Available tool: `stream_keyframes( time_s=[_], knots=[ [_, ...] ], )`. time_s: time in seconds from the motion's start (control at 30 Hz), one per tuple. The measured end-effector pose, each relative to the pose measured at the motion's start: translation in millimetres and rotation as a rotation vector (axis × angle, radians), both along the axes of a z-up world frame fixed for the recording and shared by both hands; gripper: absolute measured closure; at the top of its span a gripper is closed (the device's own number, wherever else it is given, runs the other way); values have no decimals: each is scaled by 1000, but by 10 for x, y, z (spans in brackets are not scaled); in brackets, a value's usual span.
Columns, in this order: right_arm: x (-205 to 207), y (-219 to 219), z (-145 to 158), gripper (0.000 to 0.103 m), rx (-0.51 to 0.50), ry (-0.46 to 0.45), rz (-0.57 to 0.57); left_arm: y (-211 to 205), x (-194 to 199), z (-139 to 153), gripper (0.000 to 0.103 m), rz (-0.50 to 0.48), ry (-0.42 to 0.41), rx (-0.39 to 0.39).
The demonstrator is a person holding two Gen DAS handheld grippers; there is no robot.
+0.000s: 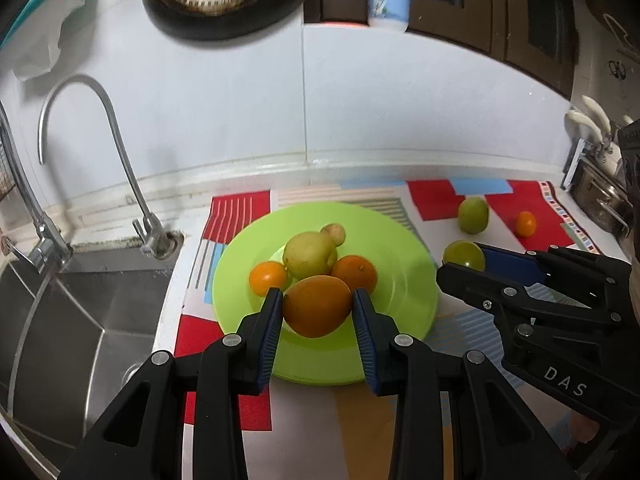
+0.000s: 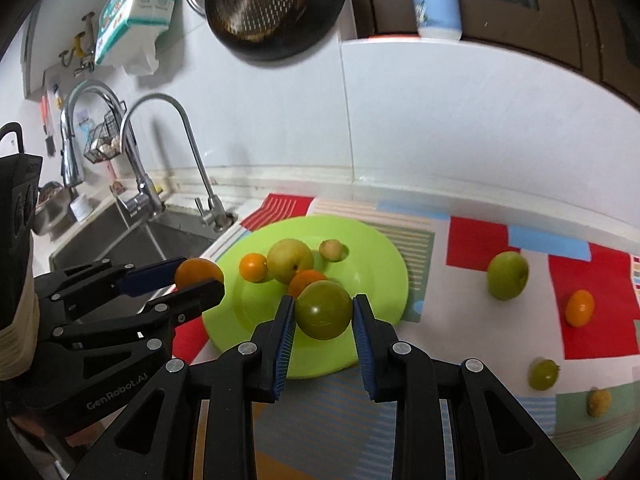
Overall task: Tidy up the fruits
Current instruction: 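Carry the orange and the green lime over the green plate with both grippers, then open both grippers to drop the orange and lime onto the plate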
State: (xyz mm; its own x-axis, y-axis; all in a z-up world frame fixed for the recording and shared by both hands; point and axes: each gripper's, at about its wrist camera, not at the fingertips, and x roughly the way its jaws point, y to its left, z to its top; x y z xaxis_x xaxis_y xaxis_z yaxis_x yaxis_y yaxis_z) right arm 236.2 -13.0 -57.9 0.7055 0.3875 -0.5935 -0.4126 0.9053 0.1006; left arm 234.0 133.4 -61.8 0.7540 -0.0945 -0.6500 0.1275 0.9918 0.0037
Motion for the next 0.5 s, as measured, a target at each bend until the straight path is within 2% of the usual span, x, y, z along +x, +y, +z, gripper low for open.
stream_keyframes(
  time_s=[0.37,0.5],
  knots=[
    [245,131,-249,73,-10,58,30,68,189,-196,68,20,52,-5],
    [281,148,-274,72,-23,56,23,68,186,-177,62,36,44,4]
  ],
)
